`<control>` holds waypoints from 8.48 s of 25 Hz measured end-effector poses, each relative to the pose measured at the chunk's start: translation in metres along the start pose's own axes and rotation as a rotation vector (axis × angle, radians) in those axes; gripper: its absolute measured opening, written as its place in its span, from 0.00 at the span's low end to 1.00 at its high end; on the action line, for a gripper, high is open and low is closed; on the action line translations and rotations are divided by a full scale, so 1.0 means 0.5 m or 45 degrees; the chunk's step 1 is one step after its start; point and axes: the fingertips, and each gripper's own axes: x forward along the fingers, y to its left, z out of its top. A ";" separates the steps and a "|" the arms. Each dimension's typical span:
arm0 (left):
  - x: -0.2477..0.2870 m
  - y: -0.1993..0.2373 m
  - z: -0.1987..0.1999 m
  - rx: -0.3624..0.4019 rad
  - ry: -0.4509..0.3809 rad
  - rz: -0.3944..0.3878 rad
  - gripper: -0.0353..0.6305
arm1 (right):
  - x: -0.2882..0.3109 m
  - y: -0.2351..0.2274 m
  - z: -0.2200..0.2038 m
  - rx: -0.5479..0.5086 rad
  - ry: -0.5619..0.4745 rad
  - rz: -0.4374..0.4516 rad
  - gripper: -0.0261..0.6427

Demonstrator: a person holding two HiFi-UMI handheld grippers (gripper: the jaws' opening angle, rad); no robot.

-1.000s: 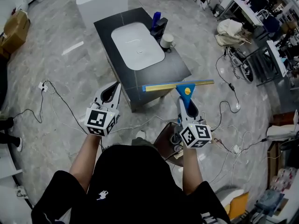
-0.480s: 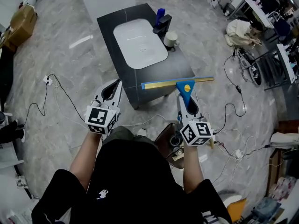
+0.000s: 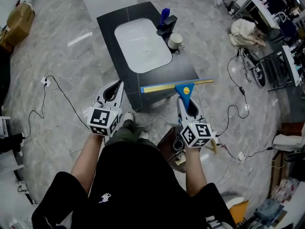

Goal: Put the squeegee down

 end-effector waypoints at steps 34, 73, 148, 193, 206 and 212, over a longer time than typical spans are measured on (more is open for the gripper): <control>0.224 0.216 -0.047 -0.081 0.066 -0.020 0.06 | 0.314 -0.040 -0.089 -0.162 0.273 0.030 0.24; 0.303 0.153 -0.183 -0.135 0.281 0.194 0.06 | 0.466 -0.130 -0.326 -0.282 0.638 0.088 0.24; 0.291 0.177 -0.214 -0.117 0.322 0.115 0.06 | 0.500 -0.141 -0.383 -0.369 0.767 0.083 0.26; 0.137 -0.006 -0.028 0.032 0.004 -0.324 0.06 | 0.060 -0.004 0.011 -0.072 -0.016 -0.266 0.04; -0.069 -0.141 -0.032 0.060 -0.028 -0.167 0.06 | -0.166 0.047 0.027 -0.113 -0.118 -0.155 0.04; -0.143 -0.163 -0.022 0.084 -0.052 -0.115 0.06 | -0.226 0.078 0.028 -0.107 -0.158 -0.110 0.04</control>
